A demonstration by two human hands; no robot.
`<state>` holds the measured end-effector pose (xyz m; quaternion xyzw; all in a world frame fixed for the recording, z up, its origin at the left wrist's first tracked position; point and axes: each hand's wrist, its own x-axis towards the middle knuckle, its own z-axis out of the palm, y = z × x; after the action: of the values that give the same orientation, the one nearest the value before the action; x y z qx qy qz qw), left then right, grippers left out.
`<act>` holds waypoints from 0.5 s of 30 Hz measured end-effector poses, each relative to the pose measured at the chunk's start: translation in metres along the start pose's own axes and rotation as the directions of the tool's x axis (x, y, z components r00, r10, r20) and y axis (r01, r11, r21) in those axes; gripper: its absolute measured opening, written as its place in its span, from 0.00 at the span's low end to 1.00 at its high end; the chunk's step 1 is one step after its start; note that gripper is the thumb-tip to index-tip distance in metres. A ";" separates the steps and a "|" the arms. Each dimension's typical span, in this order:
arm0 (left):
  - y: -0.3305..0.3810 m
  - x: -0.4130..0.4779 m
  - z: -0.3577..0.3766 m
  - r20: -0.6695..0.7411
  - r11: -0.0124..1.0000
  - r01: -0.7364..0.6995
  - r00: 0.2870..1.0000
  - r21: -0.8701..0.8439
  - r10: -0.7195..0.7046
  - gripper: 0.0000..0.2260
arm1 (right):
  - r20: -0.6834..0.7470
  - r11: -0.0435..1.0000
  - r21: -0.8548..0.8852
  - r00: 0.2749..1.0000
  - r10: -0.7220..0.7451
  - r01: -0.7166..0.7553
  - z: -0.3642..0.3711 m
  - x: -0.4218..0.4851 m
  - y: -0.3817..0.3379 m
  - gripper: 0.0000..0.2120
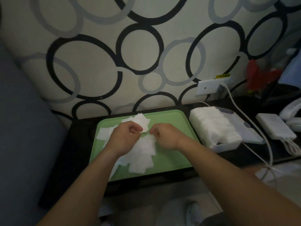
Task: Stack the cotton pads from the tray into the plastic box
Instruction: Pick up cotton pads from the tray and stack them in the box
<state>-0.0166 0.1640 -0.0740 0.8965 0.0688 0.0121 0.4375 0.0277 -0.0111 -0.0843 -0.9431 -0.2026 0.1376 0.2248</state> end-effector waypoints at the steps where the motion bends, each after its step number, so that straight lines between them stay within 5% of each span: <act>1: -0.006 0.001 -0.006 -0.007 1.000 -0.002 1.000 -0.005 0.002 0.09 | 0.008 1.000 -0.007 1.000 -0.004 0.004 0.005 0.007 -0.001 0.19; 7: -0.032 0.002 -0.032 -0.011 0.998 0.033 0.999 -0.046 -0.033 0.09 | 0.157 0.991 -0.135 0.987 0.011 0.011 0.009 0.027 -0.001 0.25; 15: -0.043 0.000 -0.047 -0.029 0.994 0.040 0.999 -0.099 -0.043 0.05 | 0.171 0.991 -0.109 0.983 -0.063 0.082 0.012 0.030 -0.004 0.13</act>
<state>-0.0257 0.2266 -0.0792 0.8719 0.0938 0.0204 0.4802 0.0489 0.0095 -0.0977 -0.9317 -0.2626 0.1957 0.1569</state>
